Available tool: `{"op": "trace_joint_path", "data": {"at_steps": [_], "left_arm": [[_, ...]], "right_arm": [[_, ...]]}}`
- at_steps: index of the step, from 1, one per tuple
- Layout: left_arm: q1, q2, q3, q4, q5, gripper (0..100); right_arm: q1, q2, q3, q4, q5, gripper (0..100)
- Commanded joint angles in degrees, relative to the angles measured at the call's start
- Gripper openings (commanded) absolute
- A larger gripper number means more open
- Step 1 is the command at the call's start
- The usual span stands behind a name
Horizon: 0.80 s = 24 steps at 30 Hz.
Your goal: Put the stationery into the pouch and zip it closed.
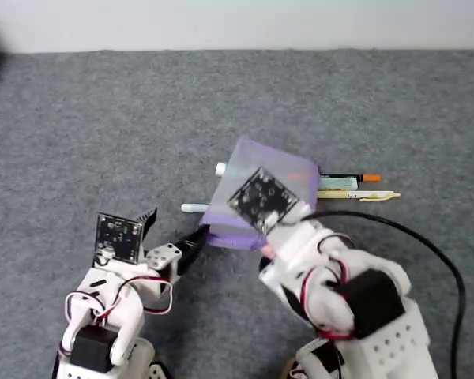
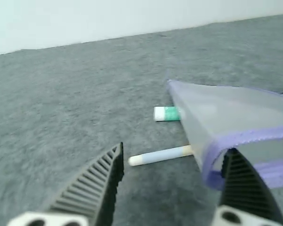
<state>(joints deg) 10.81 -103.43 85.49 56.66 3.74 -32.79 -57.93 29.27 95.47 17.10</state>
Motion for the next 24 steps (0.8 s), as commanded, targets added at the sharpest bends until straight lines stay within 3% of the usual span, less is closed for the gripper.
{"op": "trace_joint_path", "data": {"at_steps": [1, 10, 20, 24], "left_arm": [[3.16, -0.7, -2.95, -1.41, 0.26, 32], [3.96, -0.7, -1.89, 1.05, -1.76, 32], [3.96, -0.7, -0.13, -3.08, -8.26, 1], [3.52, -0.7, -0.22, -2.73, -11.08, 1]], "right_arm": [[-3.3, -3.12, -3.08, 1.19, 0.7, 0.7], [-4.0, -5.67, -4.31, 4.44, 0.7, 0.7], [-7.34, -5.85, -5.8, 7.25, 0.7, 0.7], [-2.15, -5.85, -5.8, 7.25, 0.7, 0.7]]}}
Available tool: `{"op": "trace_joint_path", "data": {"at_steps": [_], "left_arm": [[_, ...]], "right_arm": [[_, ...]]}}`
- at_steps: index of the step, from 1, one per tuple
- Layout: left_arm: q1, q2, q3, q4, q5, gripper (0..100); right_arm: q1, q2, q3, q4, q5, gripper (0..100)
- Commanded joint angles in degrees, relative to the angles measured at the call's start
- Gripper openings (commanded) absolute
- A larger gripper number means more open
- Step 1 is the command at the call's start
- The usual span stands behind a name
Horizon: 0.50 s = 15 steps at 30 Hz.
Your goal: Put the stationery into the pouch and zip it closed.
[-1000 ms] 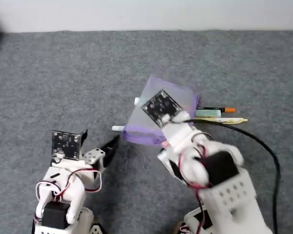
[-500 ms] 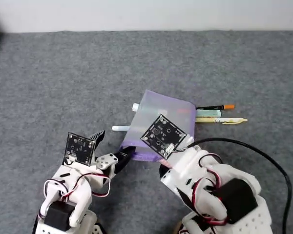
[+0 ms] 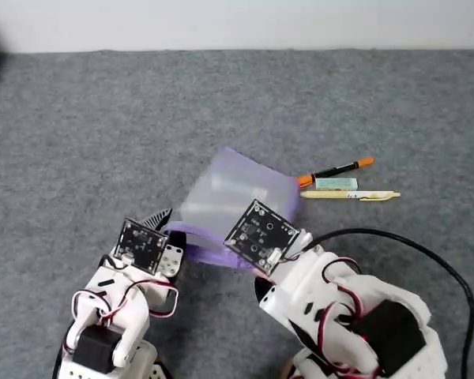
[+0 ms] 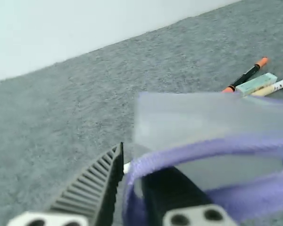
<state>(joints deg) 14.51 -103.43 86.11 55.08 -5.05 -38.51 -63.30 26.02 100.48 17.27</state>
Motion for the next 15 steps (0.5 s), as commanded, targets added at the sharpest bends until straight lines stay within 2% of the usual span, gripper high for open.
{"op": "trace_joint_path", "data": {"at_steps": [1, 7, 12, 15], "left_arm": [[-0.18, -0.7, -0.92, -1.14, -3.08, 1], [-3.96, -0.7, -2.77, -0.18, -4.66, 1], [-8.0, -0.7, -5.93, 5.71, -4.75, 1], [-8.0, -0.7, -7.6, 7.91, -4.75, 1]], "right_arm": [[5.32, -0.48, -2.55, 2.24, 0.53, 0.7], [12.62, -0.48, -2.46, 2.24, 0.88, 0.7], [14.11, -0.48, 0.09, 2.15, 0.7, 0.7], [14.02, -0.48, 1.49, 0.4, 0.44, 0.7]]}}
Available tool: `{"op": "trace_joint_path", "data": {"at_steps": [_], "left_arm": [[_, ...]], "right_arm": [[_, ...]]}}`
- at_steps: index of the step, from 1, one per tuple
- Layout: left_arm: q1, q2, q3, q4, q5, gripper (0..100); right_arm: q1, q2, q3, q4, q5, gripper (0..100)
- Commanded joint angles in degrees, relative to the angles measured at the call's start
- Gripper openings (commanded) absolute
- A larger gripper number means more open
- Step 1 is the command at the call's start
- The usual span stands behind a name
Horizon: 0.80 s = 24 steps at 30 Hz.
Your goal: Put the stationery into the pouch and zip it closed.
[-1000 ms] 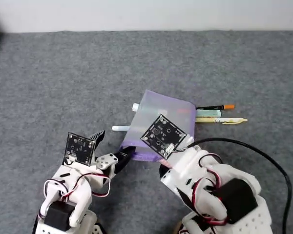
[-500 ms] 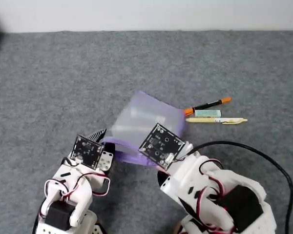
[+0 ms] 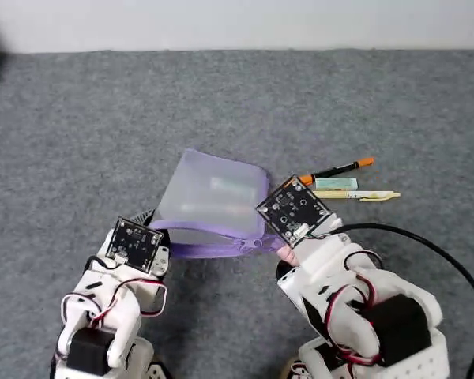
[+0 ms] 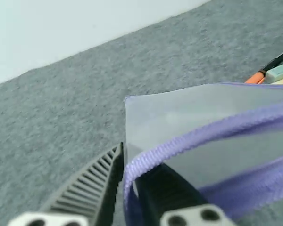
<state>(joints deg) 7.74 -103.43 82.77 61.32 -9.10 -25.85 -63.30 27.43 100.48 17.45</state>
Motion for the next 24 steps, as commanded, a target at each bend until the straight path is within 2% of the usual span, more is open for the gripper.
{"op": "trace_joint_path", "data": {"at_steps": [1, 8, 13, 18, 21, 24], "left_arm": [[-1.23, -0.7, -4.62, 1.85, -0.7, 1], [-1.49, -0.7, -4.79, 3.78, -0.7, 1], [-5.45, -0.7, -4.97, 5.45, -0.7, 1], [-12.31, -0.7, -6.11, 6.07, -0.7, 1], [-13.45, -0.35, -8.66, 9.05, -0.7, 1], [-13.71, 2.46, -10.77, 13.01, -0.44, 1]], "right_arm": [[1.36, -0.48, 0.35, -0.4, 0.26, 0.7], [1.36, 0.04, 3.25, -5.05, -0.44, 0.9], [1.1, 0.13, 6.86, -5.41, -10.02, 2.0], [1.36, -0.04, 7.3, -4.88, -17.76, 19.1], [1.36, 0.04, 7.3, -5.05, -21.19, 29.0], [1.36, 0.04, 7.3, -5.41, -24.53, 30.5]]}}
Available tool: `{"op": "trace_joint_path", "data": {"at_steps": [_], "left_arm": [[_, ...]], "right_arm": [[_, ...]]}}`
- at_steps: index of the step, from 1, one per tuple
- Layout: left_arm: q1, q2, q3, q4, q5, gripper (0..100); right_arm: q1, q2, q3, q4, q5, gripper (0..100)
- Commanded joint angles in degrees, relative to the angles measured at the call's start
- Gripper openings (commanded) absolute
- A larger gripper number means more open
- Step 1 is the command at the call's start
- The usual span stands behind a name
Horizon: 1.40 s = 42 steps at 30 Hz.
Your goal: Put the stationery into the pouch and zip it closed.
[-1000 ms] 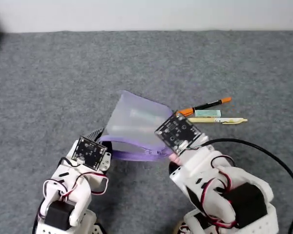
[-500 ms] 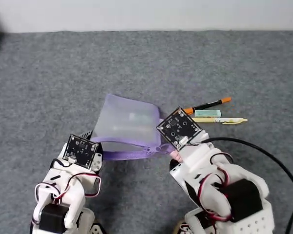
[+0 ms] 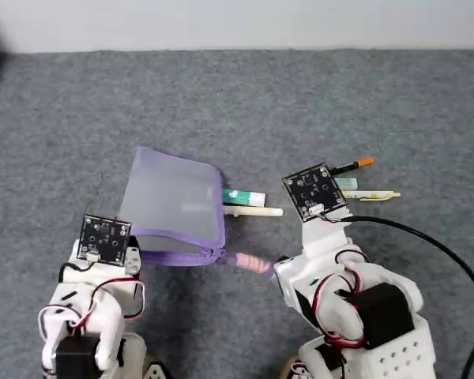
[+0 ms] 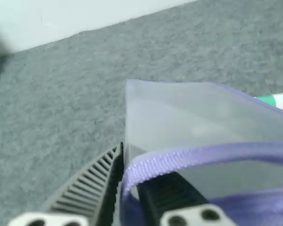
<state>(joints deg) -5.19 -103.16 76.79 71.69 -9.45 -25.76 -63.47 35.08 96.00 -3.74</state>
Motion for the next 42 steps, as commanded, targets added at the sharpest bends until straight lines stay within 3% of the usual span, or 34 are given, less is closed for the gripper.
{"op": "trace_joint_path", "data": {"at_steps": [1, 8, 14, 19, 25, 36, 42], "left_arm": [[-0.79, 3.43, -5.76, 3.43, 0.0, 1], [-0.35, 13.54, -13.14, 4.13, 4.84, 1], [-0.35, 22.59, -17.27, 4.31, 5.45, 1], [-0.35, 29.19, -22.99, 5.36, 11.43, 1], [-0.7, 34.73, -31.87, 11.08, 16.44, 1], [-0.88, 35.16, -42.59, 19.34, 16.62, 1], [-7.47, 35.25, -42.59, 19.34, 16.62, 1]], "right_arm": [[1.27, 0.22, -0.35, -0.84, -4.31, 29.9], [4.0, 0.31, -0.18, -0.4, -6.33, 22.9], [11.12, 0.4, 6.59, -1.01, 0.35, 20.4], [13.05, 5.49, 8.35, -3.56, 2.2, 20.4], [15.43, 18.24, 1.49, -4.26, 2.02, 20.4], [15.6, 37.32, -16.18, -3.82, 2.37, 20.4], [15.6, 41.1, -19.34, -3.56, 2.46, 20.4]]}}
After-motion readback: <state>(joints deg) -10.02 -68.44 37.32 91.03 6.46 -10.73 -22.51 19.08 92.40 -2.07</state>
